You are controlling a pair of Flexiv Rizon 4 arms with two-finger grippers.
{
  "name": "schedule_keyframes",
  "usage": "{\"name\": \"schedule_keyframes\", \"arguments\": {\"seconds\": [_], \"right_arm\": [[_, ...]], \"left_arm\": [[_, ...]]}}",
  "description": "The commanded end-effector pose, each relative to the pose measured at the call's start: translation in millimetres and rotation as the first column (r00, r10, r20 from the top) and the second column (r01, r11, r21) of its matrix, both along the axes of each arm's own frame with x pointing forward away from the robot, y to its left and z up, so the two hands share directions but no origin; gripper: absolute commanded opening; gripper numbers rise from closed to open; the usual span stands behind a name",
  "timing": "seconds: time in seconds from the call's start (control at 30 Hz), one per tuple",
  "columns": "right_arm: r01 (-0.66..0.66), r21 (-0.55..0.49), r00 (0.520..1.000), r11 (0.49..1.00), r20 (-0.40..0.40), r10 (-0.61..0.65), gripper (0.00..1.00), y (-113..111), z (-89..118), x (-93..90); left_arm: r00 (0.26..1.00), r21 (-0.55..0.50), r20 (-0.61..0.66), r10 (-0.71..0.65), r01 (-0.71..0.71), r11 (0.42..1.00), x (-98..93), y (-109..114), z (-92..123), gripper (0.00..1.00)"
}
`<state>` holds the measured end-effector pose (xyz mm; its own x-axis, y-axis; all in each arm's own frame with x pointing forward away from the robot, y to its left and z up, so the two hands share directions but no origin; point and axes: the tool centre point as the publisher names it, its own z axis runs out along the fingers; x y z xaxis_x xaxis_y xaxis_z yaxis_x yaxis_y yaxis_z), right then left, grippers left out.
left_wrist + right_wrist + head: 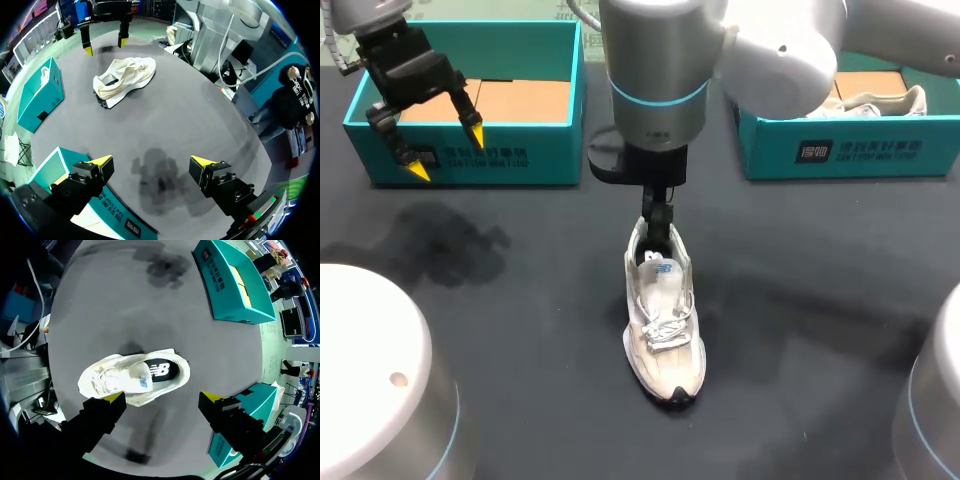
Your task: Take the shoe out of the shoebox, open the shoe tongue, remove and reinsert the insole, then place the shoe into the shoebox
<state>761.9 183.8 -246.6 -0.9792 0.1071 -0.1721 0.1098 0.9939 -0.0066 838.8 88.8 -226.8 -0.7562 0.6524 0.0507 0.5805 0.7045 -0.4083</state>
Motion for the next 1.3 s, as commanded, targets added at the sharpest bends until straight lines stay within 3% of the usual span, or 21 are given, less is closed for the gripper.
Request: {"name": "schedule_keyframes", "arguments": {"seconds": [0.03,0.63,1.3], "right_arm": [[-0.027,0.008,0.999,1.0,-0.017,0.027,1.0,2,-10,19.6],[-0.087,0.022,0.995,0.996,-0.054,0.088,1.0,10,-66,55.1],[-0.112,0.009,0.991,0.994,-0.072,0.112,0.99,11,-117,74.2]], "left_arm": [[1.0,0.002,0.001,-0.001,0.001,1.0,-0.2,0,0,1.0],[1.0,0.002,0.001,-0.001,0.001,1.0,-0.2,0,0,1.0],[1.0,0.002,0.001,-0.001,0.001,1.0,-0.2,0,0,1.0]]}}
